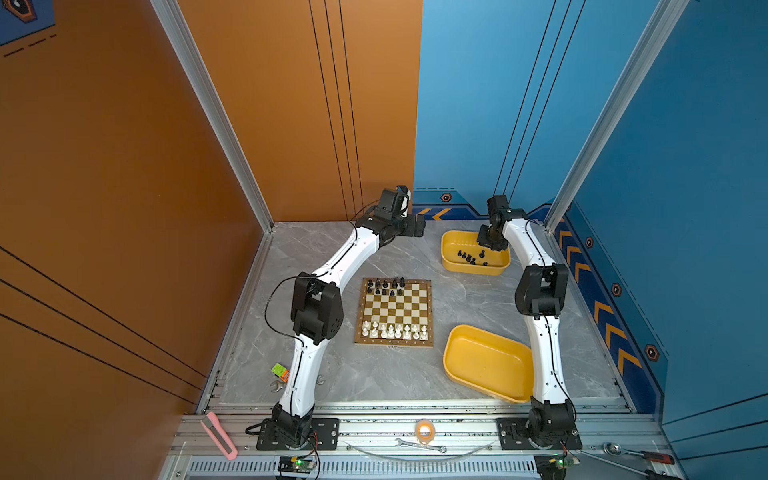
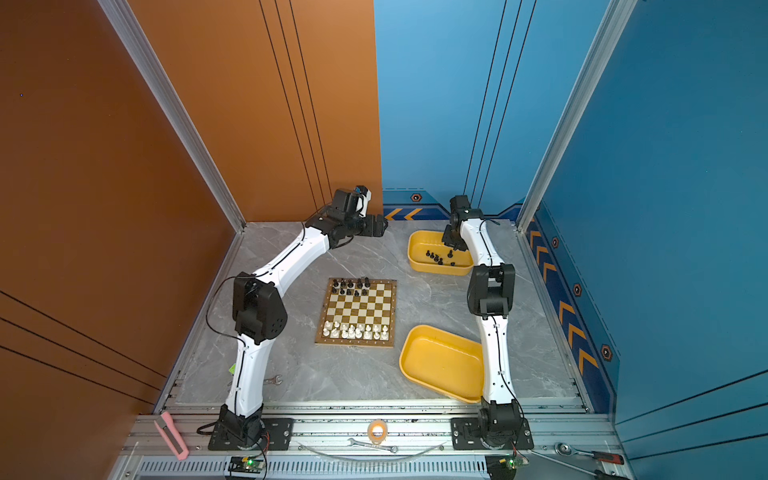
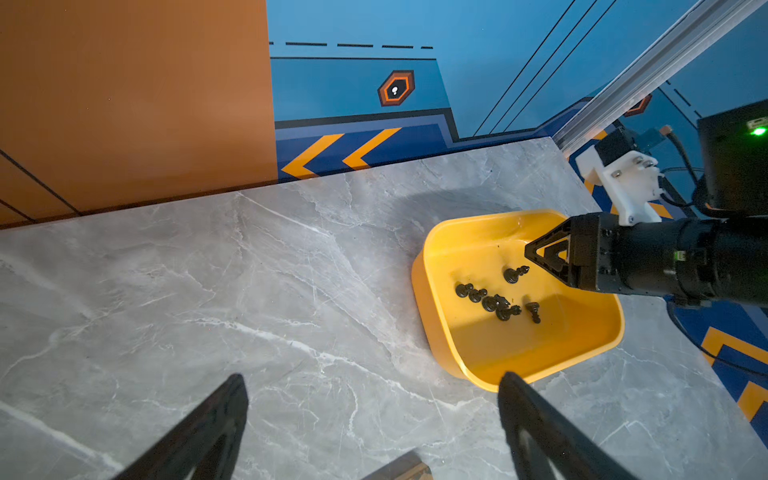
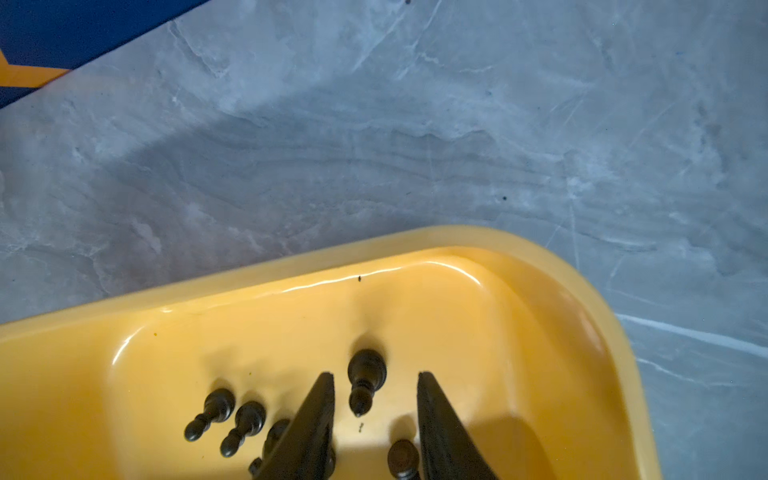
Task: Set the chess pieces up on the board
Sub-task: 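Lower the right gripper over the black pieces while the left gripper hovers nearby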
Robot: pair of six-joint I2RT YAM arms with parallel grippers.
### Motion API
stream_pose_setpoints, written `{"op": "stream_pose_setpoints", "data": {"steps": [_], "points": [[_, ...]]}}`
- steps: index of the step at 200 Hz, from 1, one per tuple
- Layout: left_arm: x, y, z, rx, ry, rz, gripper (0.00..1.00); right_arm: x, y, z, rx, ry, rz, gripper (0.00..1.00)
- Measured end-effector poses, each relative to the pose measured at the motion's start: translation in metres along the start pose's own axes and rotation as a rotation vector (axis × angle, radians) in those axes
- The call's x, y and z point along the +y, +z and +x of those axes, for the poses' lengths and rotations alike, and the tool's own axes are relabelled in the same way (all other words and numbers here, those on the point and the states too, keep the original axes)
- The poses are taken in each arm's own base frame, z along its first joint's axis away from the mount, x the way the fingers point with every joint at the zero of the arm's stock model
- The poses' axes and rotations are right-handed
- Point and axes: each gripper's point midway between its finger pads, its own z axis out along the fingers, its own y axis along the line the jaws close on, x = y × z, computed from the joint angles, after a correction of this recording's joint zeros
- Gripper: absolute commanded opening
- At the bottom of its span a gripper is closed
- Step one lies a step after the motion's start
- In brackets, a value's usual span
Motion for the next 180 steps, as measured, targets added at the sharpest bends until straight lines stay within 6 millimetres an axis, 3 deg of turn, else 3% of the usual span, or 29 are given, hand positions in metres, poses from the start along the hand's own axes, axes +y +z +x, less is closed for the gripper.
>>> {"op": "stream_pose_setpoints", "data": {"steps": [22,48,71,90,110,137,163,180], "points": [[-0.002,-0.002,-0.003,-0.007,0.000,0.008,0.95,0.008,-0.024,-0.005,-0.030,-0.014,-0.016,0.36],[-0.004,-0.005,-0.010,-0.020,0.001,0.013,0.95,0.010,-0.090,-0.006,-0.091,-0.029,-0.046,0.36],[-0.002,-0.005,-0.010,-0.021,0.000,0.011,0.95,-0.001,-0.154,0.005,-0.156,-0.032,-0.063,0.37],[-0.005,-0.001,-0.010,-0.022,0.002,0.015,0.95,-0.017,-0.178,0.015,-0.174,-0.017,-0.055,0.40],[-0.009,0.007,-0.005,-0.012,0.003,0.023,0.95,-0.036,-0.168,0.018,-0.153,0.013,-0.027,0.39],[-0.025,0.018,0.009,0.016,0.019,0.048,0.95,-0.053,-0.120,0.025,-0.070,0.027,0.023,0.37],[-0.044,0.023,0.021,0.039,0.041,0.071,0.95,-0.050,-0.074,0.036,0.007,0.012,0.037,0.37],[-0.053,0.022,0.026,0.051,0.056,0.081,0.95,-0.043,-0.055,0.040,0.039,-0.001,0.028,0.37]]}}
